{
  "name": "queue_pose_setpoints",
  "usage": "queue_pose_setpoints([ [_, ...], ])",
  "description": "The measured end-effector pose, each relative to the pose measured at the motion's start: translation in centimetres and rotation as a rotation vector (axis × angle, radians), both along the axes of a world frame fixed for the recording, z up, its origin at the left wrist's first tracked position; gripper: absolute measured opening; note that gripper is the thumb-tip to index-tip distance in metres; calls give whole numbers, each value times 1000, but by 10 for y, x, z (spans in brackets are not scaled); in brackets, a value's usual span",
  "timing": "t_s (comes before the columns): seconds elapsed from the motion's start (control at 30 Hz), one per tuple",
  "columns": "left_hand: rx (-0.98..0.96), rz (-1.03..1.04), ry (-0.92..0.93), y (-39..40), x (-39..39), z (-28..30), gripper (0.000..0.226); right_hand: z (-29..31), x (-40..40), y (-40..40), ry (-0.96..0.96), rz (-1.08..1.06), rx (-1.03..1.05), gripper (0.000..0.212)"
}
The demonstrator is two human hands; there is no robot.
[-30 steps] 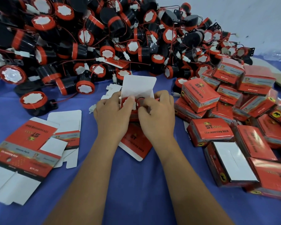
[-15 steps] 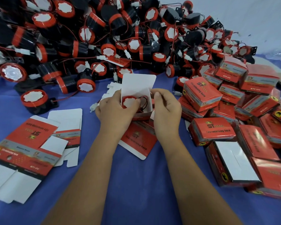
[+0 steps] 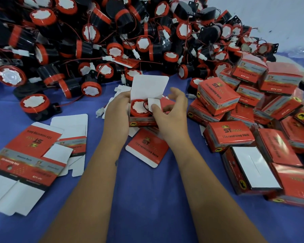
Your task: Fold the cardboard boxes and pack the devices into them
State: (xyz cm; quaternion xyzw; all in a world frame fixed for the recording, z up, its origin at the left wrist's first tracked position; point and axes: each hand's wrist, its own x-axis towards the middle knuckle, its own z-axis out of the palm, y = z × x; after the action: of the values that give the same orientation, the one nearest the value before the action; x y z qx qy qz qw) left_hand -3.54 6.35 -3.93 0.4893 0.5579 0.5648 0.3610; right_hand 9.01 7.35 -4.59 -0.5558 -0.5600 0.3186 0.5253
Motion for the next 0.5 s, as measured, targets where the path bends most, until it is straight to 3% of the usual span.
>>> queue_pose_setpoints([
  [0.07, 16, -15, 16, -1, 0, -1, 27, 0, 2, 0, 43, 31, 15, 73],
  [0.23, 55, 119, 193, 1, -2, -6, 26, 2, 2, -1, 11, 54, 74, 34],
  [0.37, 144, 171, 182, -2, 0, -6, 24, 4, 1, -3, 14, 33, 152, 34],
  [0.5, 101, 138, 98, -5, -4, -6, 26, 2, 1, -2, 14, 69, 145, 34],
])
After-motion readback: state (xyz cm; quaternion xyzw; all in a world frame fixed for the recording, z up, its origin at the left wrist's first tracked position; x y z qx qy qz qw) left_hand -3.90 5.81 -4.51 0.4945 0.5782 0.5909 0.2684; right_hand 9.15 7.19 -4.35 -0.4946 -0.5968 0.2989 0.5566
